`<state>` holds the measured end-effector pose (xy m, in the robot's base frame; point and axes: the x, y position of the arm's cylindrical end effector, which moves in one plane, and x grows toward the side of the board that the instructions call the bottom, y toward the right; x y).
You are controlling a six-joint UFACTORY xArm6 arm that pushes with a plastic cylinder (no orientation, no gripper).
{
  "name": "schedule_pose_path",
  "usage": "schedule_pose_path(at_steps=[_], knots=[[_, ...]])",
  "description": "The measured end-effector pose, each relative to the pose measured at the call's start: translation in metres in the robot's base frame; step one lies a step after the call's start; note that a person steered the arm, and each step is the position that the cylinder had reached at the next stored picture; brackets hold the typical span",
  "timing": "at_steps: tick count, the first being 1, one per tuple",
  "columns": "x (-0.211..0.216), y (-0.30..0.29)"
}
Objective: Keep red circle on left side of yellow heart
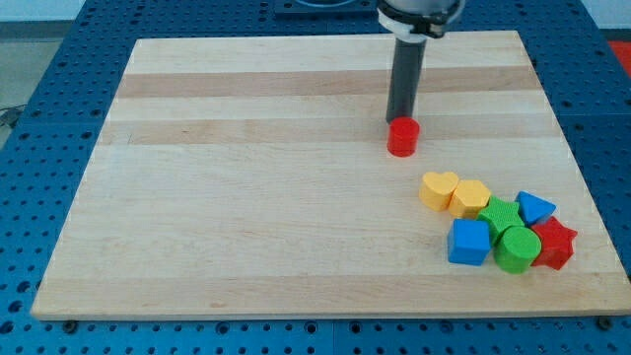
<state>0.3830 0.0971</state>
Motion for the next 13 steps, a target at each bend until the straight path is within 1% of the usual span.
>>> schedule_pose_path(at_steps=[2,3,4,5,6,7,9,10,11,12,13], knots=[[0.031,0.014],[0.028,0.014],[0.035,0.012],[0.079,0.010],[0.109,0.017],[0.125,0.021],[0.124,0.021],[0.075,0.021],[0.051,0.016],[0.063,-0.003],[0.102,-0.014]])
